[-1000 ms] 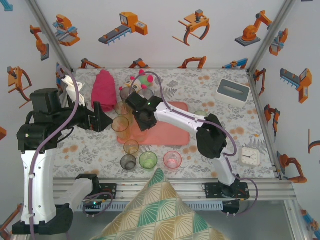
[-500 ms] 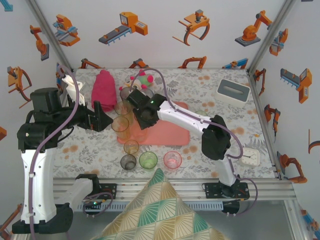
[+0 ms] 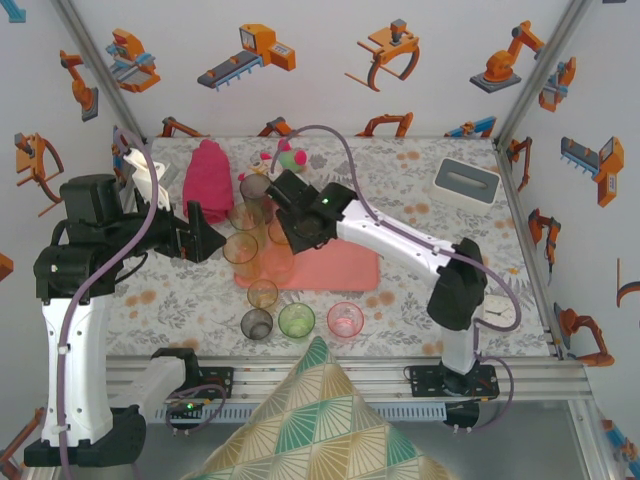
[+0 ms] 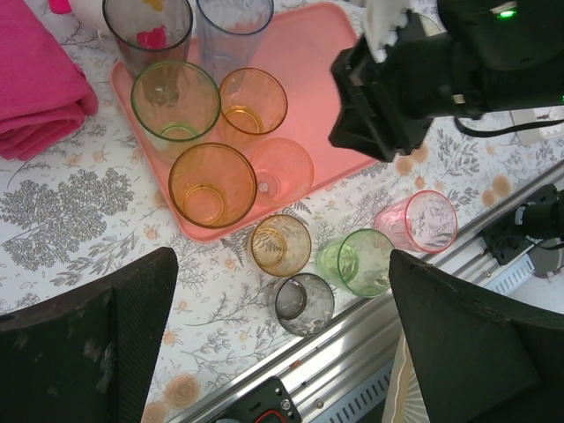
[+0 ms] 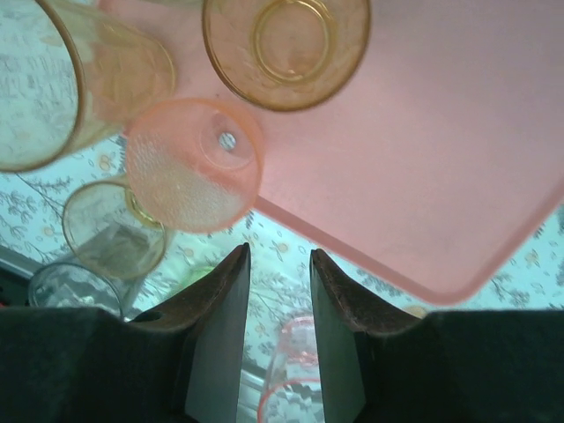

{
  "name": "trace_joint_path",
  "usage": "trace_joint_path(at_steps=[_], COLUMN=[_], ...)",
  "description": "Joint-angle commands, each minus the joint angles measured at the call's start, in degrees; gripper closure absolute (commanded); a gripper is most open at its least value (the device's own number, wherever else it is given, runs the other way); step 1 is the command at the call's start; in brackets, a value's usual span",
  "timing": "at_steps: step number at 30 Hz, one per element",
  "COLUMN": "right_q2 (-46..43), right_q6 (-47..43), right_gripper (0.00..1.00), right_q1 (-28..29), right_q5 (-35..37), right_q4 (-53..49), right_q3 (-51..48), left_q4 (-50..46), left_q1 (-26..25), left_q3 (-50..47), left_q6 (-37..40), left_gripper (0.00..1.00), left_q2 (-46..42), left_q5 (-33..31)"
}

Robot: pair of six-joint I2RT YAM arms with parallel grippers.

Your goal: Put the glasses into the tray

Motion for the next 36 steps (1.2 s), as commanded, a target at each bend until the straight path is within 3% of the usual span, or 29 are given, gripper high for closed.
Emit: trace_joint_path(at_steps=[1,14,21,27,36], right_q2=[-5.62,-27.77,-37.32,-41.85,-41.74], right_q6=[2.12,11.67,16.35,17.43,18.50], right_gripper=[0.65,0.67,0.66,0.65,0.62], right_q1=[0.43,0.30,0.28,0.30,0.31], right_q5=[3.32,4.09,1.43,-2.43,-4.57], right_q4=[-1.80,0.29,1.75,3.05,3.49], right_q3=[-5.02,-30.59,-40.90,-45.63,-48.54], left_q4=[-0.40,-0.41,-1.40,-0.40,-0.37], left_q1=[0.21,-0.42,-5.09,-6.77,-6.77], left_q3=[1.60,1.19,0.72,0.76,1.38], left_q6=[0.02,0.25,2.90,3.34,3.06], left_gripper=[0.03,0.03,0.03,0.00,0.02], left_q2=[-0.05,0.55,2.45,3.46,3.92], left_q5=[0.55,1.39,0.00,-1.59,-2.26])
